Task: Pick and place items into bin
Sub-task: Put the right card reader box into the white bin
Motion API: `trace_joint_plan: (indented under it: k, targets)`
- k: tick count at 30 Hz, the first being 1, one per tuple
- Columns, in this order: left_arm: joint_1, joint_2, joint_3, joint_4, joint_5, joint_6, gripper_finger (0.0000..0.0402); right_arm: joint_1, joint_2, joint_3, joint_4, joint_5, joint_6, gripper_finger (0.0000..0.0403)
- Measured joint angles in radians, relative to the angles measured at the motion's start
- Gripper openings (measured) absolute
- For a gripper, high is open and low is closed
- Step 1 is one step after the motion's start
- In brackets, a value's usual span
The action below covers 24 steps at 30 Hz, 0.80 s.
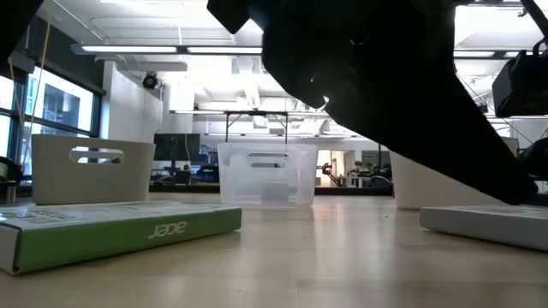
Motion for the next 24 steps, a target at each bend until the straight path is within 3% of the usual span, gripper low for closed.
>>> trace_joint_plan:
  k: [6,16,24]
  targets:
    - [-0.001,0.0,0.001,-0.033,-0.022,-0.005,0.0232,0.002,0.001,-0.001,0.018,-0.019,-0.005,0.0012]
    - [-0.004,0.0,0.001,0.051,-0.141,-0.006,0.0232,0.002,0.001,-0.001,0.023,0.001,0.021,0.0012]
    - [-0.004,0.002,0.001,0.063,-0.225,-0.144,0.0232,0.001,0.001,-0.001,0.075,0.016,0.017,0.0012]
